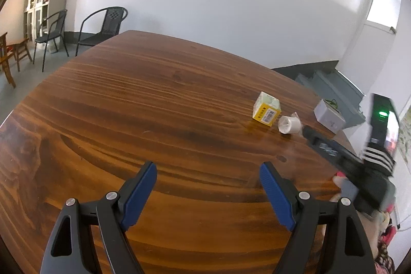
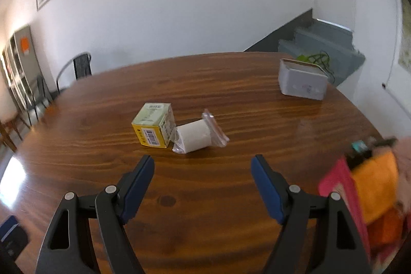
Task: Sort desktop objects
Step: 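Move the right tool to the white tape roll and close on it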
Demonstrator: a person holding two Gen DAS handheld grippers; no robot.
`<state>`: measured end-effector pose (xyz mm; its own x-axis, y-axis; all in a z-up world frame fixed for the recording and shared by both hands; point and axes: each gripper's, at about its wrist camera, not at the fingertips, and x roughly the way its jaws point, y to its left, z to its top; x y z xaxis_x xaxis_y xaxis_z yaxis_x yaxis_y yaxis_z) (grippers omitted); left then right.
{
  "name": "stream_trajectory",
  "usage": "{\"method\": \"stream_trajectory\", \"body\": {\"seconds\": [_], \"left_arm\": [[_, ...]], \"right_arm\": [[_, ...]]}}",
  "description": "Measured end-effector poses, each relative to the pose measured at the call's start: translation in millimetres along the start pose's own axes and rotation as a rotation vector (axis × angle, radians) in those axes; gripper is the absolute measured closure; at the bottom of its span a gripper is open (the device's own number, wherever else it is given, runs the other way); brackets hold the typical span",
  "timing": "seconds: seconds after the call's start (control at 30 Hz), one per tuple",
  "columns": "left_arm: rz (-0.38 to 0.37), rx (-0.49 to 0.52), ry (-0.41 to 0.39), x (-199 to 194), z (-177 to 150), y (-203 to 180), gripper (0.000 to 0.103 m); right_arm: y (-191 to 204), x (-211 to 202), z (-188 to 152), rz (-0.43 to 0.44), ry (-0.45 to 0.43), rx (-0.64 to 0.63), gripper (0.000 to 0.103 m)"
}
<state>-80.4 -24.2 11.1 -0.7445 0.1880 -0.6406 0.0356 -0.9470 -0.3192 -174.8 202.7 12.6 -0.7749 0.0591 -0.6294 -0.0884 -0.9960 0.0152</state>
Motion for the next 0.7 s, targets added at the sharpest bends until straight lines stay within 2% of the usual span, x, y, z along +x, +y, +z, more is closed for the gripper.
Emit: {"method": "stream_trajectory", "body": {"seconds": [0.17,0.3,0.7], "left_arm": [[0.012,-0.041,0.036,10.8,-0.8,8.6,0.019],[0.038,-0.046,0.058,19.4,-3.6,10.3,0.019],[0.071,-0.009,0.090,37.4,-10.8,4.4,0.019]], "right_arm": [[7.1,36.7,13.6,-0.003,0.029,-0.055,0.022],[-0.8,56.3,22.4,0.014,0.058,-0.028,0.022],[-30.9,89.7,28.0,0.191,0.178,0.148,0.022]]}}
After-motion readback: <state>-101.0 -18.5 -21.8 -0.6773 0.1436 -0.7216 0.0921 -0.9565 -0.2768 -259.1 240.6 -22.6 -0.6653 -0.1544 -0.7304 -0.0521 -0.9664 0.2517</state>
